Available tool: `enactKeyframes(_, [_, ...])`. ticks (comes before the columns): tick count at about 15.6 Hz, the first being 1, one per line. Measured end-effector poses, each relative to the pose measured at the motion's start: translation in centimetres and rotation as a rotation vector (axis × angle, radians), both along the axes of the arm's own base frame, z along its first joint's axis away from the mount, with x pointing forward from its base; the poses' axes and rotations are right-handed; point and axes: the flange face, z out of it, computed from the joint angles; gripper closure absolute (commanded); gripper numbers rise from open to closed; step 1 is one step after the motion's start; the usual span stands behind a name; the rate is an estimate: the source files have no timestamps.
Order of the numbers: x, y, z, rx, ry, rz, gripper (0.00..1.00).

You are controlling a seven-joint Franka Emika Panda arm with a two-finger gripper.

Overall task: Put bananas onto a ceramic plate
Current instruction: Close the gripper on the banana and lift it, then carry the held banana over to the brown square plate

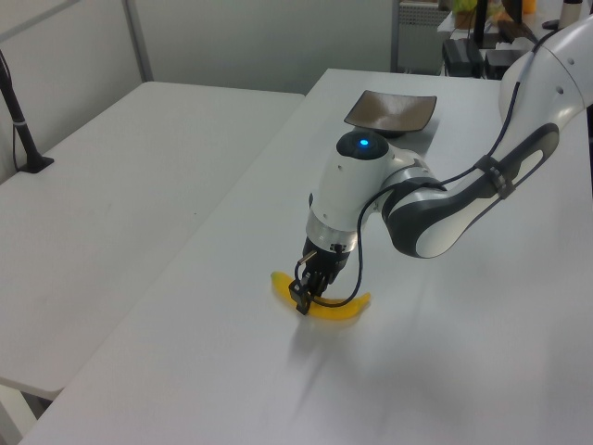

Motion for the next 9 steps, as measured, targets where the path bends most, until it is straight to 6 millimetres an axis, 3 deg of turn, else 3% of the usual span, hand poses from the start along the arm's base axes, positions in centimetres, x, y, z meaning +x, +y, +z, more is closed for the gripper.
enactKeyframes(6, [0.8, -0.5, 1.2, -0.004, -0.024, 0.007, 0.78])
enactKeyframes(9, [1.5, -2.4, 2.7, -0.065, 0.007, 0.03, 0.78])
